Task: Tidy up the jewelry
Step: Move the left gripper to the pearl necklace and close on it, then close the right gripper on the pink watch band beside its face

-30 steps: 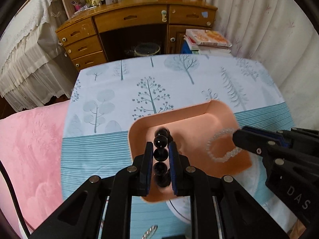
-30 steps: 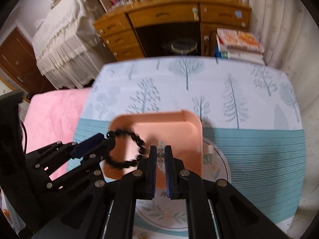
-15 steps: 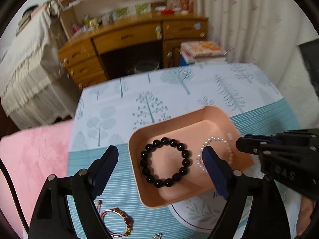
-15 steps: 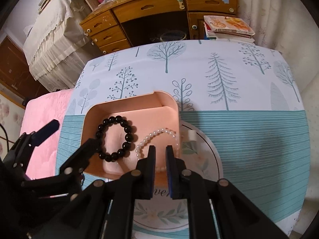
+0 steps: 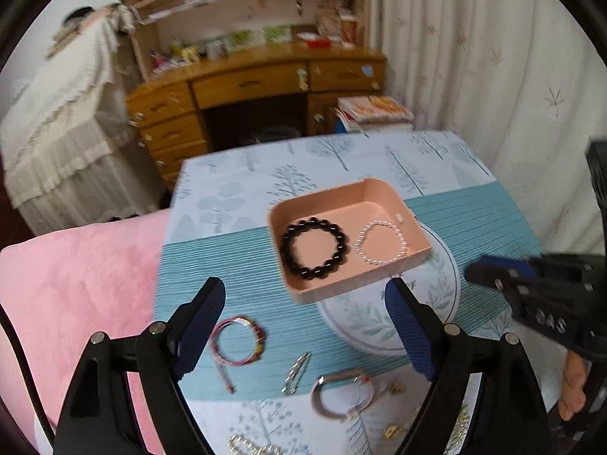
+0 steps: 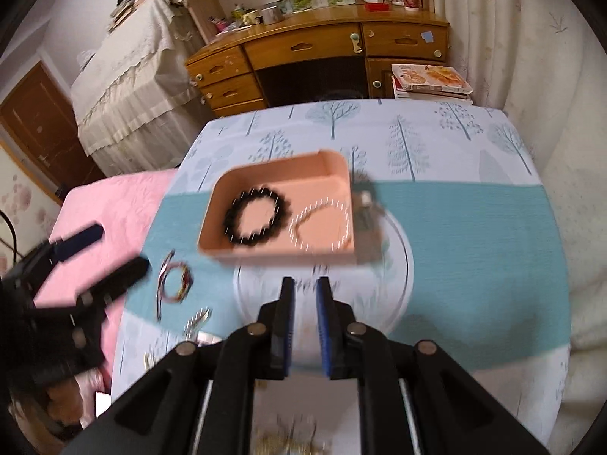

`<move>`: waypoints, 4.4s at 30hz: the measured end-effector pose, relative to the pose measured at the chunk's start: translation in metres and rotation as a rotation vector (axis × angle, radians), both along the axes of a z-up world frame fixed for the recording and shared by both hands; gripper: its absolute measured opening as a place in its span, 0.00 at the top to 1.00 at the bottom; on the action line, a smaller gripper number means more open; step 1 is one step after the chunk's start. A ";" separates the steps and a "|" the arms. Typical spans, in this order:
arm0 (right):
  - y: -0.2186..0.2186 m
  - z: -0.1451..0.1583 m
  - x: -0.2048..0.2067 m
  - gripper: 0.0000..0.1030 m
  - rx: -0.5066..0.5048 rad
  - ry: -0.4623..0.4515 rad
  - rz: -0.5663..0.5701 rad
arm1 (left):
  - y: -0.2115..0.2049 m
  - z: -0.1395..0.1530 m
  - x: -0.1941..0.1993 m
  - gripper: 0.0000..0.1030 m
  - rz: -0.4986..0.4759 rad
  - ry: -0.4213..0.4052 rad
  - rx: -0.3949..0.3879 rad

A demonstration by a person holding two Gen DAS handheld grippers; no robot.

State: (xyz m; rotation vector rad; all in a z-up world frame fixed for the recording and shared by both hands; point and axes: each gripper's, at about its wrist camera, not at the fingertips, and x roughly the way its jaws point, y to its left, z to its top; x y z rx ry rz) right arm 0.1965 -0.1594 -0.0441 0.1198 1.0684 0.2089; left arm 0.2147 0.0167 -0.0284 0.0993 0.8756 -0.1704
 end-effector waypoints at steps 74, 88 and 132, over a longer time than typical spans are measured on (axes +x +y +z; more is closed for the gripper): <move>0.039 -0.090 -0.074 0.58 0.099 0.062 0.208 | 0.103 -0.118 -0.064 0.97 0.298 0.489 -0.275; 0.058 -0.079 -0.047 0.58 0.079 0.061 0.221 | 0.074 -0.076 -0.069 0.97 0.200 0.341 -0.345; 0.101 -0.099 -0.049 0.92 -0.165 -0.126 0.362 | 0.089 -0.103 -0.080 0.97 0.157 0.346 -0.422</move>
